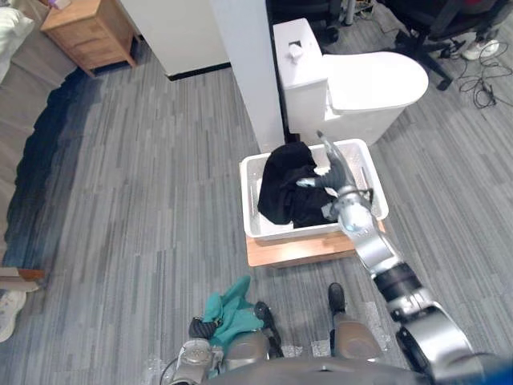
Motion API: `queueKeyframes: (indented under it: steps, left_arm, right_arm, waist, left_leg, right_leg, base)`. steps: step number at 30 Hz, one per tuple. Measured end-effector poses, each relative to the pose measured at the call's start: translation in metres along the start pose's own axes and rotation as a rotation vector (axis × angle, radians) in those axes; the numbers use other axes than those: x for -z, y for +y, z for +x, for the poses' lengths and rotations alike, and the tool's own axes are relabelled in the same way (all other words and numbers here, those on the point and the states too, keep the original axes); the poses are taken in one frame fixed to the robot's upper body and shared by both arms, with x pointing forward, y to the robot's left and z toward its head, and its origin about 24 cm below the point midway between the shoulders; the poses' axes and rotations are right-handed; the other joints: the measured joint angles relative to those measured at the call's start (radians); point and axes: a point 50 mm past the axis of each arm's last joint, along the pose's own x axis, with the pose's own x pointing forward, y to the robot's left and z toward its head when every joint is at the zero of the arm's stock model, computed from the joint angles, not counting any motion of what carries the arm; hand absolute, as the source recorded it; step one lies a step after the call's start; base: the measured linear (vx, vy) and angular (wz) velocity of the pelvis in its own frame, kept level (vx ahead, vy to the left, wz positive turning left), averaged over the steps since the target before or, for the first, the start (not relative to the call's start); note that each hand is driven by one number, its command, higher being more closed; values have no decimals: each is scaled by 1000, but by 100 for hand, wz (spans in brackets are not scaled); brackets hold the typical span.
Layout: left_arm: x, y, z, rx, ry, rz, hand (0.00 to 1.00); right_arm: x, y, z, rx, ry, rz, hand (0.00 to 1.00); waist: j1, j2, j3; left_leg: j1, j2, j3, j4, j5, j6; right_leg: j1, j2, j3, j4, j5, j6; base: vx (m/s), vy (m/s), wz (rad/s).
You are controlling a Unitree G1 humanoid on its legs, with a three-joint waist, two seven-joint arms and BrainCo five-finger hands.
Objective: Tidy the bed and pick cloth on bed and put in laundry
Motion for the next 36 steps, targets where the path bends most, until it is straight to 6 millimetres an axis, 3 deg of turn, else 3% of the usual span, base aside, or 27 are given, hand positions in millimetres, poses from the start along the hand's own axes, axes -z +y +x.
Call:
queueKeyframes:
  steps: [3,6,8,10,11,13,19,21,26,31,33,36]
  left_arm:
    - [3,1,-1,-3,8,-5,100]
    - [8,3,-2,-11,24,-11,100]
    - [9,5,-1,-19,29,-24,100]
    - [12,6,-2,-24,44,-38,100]
    - [12,5,-2,-24,46,-41,100]
    - [13,3,-3,-28,59,-73,100]
    - [25,5,-6,-66,118,-190,100]
    - [28,3,-8,-67,130,-212,100]
    - [27,3,-8,-69,134,-246,100]
    - [13,-9,-6,-22,91,-253,100]
    - [14,-6,-6,-44,96,-322,100]
    - [40,18,-9,-229,221,-694,100]
  right_arm:
    - [56,-38,-27,146,200,-41,0]
    - [96,-50,-53,197,376,-48,0]
    - [138,-45,-94,199,601,-17,0]
    - [164,-30,-132,197,795,59,0]
    - [169,-25,-143,199,843,85,0]
    - [183,-5,-184,197,1017,176,0]
    - [189,38,-256,184,1304,371,0]
    - [189,43,-266,159,1345,387,0]
    - [192,45,-270,112,1375,408,0]
    - [195,49,-275,57,1409,408,0]
    - [194,51,-276,42,1416,412,0]
    - [193,57,-284,53,1440,448,0]
  waist:
    - [-15,-8,-23]
    - [-23,-21,-44]
    - [-22,-34,-61]
    - [-21,-39,-82]
    - [-21,-39,-87]
    - [-20,-37,-107]
    - [-12,-55,-133]
    - [-2,-61,-152]
    - [14,-66,-155]
    - [38,-83,-164]
    - [53,-91,-168]
    - [92,-119,-160]
  left_leg:
    - [4,-5,-2,0,-9,2]
    - [8,-6,-1,-1,-13,-1]
    - [25,-5,-3,-2,-16,-4]
    - [35,0,-4,-5,-17,-6]
    - [36,1,-4,-5,-17,-6]
    - [40,3,-5,-12,-17,-6]
    - [70,6,3,-17,-36,-11]
    - [71,7,5,-18,-40,-12]
    - [72,6,-7,-18,-41,-12]
    - [19,-11,-121,-19,-25,5]
    - [-23,-20,-188,-19,-16,10]
    - [-42,-34,-284,-19,-4,12]
  right_leg:
    - [5,-2,-2,0,-8,2]
    - [8,-1,-2,0,-11,2]
    - [27,-1,-12,-1,-22,0]
    - [37,1,-16,-1,-31,-2]
    - [39,1,-17,-1,-32,-3]
    - [41,0,-28,-1,-35,-1]
    - [78,-1,-38,-1,-51,3]
    - [81,-1,-39,-1,-54,3]
    - [92,-3,-57,-1,-60,1]
    - [94,-18,-162,-1,-89,7]
    - [94,-27,-228,1,-104,10]
    - [119,-36,-323,26,-138,7]
  base:
    - [27,17,1]
    - [21,8,-1]
    - [39,-6,3]
    - [18,-10,2]
    - [0,0,0]
    - [18,-15,3]
    - [13,-1,4]
    - [0,0,0]
    - [23,3,11]
    - [48,1,63]
    - [66,1,94]
    - [141,-13,100]
